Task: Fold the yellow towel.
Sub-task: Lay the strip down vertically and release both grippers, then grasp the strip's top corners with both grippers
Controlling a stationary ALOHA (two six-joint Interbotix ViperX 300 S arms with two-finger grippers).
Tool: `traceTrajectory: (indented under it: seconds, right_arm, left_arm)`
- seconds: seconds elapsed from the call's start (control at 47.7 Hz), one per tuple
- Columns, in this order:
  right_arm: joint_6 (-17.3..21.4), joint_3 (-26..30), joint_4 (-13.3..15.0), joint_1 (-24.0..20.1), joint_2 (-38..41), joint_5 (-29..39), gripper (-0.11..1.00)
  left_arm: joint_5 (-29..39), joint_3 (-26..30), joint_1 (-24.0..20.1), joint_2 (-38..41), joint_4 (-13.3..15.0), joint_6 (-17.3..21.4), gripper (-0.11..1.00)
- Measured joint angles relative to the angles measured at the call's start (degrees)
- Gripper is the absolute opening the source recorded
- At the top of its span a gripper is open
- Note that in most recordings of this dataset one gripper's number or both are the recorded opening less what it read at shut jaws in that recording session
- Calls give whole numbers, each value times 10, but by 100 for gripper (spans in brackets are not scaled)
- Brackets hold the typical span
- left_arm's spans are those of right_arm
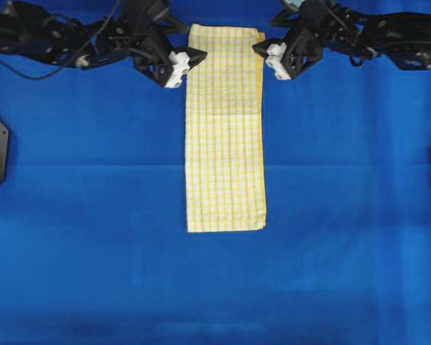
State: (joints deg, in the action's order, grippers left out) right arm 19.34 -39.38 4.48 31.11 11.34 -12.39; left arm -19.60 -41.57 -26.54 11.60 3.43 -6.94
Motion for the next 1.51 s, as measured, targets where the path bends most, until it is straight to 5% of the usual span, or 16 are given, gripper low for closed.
traceTrajectory:
  seconds: [0.44, 0.587, 0.692, 0.775, 1.509]
  right_arm:
    - [-1, 26, -23, 7, 54, -12, 80]
    - [-1, 30, -33, 8, 61, -14, 66]
    - [-1, 32, -36, 12, 64, -16, 39]
    - [1, 33, -36, 9, 65, -18, 16]
    - [-1, 22, -37, -1, 35, -32, 7]
  left_arm:
    - [-4, 45, -24, 75, 0, 0, 83]
    - [-4, 45, -27, 76, 0, -5, 50]
    - [-4, 44, -26, 77, 1, -4, 19]
    - [-4, 45, -25, 78, 0, -5, 5]
    - [21, 46, -25, 34, 1, 11, 5]
